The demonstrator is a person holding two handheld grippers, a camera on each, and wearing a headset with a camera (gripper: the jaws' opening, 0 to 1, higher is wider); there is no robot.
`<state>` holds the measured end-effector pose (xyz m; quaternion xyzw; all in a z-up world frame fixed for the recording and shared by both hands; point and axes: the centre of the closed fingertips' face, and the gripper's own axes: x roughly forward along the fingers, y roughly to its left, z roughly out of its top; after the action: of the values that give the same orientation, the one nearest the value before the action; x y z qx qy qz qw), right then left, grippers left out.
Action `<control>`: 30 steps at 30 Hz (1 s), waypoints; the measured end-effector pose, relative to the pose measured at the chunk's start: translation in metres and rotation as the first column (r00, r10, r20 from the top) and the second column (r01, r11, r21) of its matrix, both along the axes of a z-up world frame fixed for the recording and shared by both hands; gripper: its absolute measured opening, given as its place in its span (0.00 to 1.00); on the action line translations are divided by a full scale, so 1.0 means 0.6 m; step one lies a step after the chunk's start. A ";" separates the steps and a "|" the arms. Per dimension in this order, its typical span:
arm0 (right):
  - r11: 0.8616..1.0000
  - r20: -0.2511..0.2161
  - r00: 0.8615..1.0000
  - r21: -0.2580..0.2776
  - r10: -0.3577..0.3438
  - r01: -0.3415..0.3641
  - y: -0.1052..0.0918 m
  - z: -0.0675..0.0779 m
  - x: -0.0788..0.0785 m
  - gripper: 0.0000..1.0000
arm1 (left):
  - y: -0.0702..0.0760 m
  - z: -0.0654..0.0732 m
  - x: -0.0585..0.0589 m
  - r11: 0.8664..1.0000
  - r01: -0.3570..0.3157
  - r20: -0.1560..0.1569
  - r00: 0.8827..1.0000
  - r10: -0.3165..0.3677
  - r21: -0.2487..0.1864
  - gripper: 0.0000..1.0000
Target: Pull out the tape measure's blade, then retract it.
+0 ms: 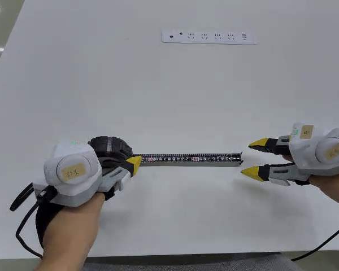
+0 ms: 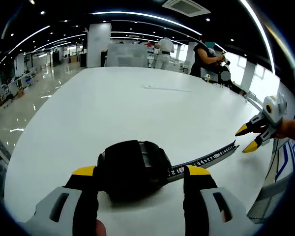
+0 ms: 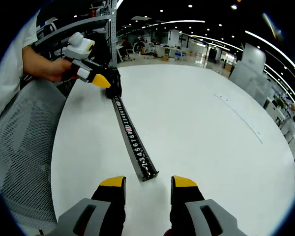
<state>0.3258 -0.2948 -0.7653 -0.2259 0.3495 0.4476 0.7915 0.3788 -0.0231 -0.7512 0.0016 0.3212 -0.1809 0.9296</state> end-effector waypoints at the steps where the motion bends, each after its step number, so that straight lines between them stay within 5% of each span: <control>1: 1.000 -0.003 1.000 -0.004 0.006 -0.006 0.000 -0.002 0.001 0.32 | 0.000 -0.001 0.002 1.000 -0.004 0.000 1.000 0.004 -0.002 0.66; 30: 0.990 -0.078 0.988 -0.033 0.134 -0.137 0.010 -0.037 0.012 0.18 | 0.007 -0.010 0.017 0.996 -0.083 0.005 0.997 0.083 0.017 0.61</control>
<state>0.3329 -0.2890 -0.7874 -0.2474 0.3715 0.5016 0.7410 0.3890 -0.0188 -0.7572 -0.0034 0.3205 -0.1393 0.9370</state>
